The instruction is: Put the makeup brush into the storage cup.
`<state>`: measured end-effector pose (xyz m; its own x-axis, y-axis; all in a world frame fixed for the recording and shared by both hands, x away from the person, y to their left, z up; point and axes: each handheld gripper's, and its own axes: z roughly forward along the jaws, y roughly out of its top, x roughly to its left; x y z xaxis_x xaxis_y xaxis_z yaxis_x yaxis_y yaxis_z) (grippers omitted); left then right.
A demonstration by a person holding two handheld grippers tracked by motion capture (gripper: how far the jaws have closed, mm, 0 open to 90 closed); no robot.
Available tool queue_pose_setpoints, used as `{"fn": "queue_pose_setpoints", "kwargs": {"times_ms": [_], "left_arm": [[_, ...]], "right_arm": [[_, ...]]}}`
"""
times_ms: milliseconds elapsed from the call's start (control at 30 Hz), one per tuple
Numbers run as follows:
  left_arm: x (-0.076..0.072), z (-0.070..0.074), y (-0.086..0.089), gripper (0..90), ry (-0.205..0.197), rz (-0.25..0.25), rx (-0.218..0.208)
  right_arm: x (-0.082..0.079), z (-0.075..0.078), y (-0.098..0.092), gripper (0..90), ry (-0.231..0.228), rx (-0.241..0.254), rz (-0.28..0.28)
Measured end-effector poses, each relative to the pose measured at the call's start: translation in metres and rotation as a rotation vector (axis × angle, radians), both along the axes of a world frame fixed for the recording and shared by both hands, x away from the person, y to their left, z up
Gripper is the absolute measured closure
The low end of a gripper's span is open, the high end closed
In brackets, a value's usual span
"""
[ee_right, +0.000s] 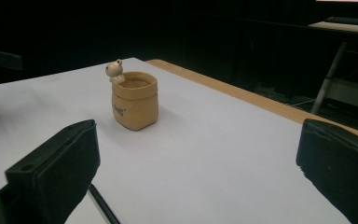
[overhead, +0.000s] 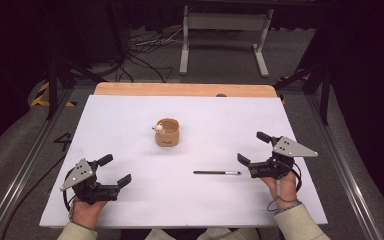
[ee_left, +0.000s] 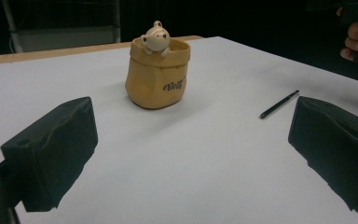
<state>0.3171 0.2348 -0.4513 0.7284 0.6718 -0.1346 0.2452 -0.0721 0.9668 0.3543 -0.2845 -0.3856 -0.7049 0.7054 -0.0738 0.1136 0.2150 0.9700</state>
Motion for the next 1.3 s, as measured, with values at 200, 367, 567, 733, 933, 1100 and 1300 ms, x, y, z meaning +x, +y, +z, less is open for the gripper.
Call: {"fn": "queue_pose_setpoints", "kwargs": {"times_ms": [200,367,567,733,933,1100,1300], "left_arm": [[0.000,0.000,0.000,2.0,-0.002,-0.001,0.002],[-0.001,0.001,-0.001,2.0,0.000,-0.003,-0.002],[0.001,0.000,0.000,2.3,0.019,-0.010,-0.002],[0.000,0.000,-0.002,1.9,0.007,-0.013,0.020],[-0.002,0.001,-0.005,2.5,-0.003,-0.027,0.044],[-0.002,0.002,-0.007,2.6,-0.006,-0.024,0.069],[-0.003,0.002,-0.012,2.5,-0.005,-0.038,0.094]], "right_arm": [[0.009,0.008,0.019,0.0,-0.011,0.004,0.037],[0.019,0.014,0.033,0.0,0.006,0.025,0.055],[0.026,0.022,0.048,0.0,0.005,-0.005,0.082],[0.031,0.029,0.053,0.0,0.025,-0.065,0.070],[0.039,0.042,0.058,0.0,0.126,-0.200,0.098],[0.043,0.049,0.069,0.0,0.151,-0.308,0.107],[0.051,0.054,0.082,1.7,0.220,-0.436,0.142]]}}
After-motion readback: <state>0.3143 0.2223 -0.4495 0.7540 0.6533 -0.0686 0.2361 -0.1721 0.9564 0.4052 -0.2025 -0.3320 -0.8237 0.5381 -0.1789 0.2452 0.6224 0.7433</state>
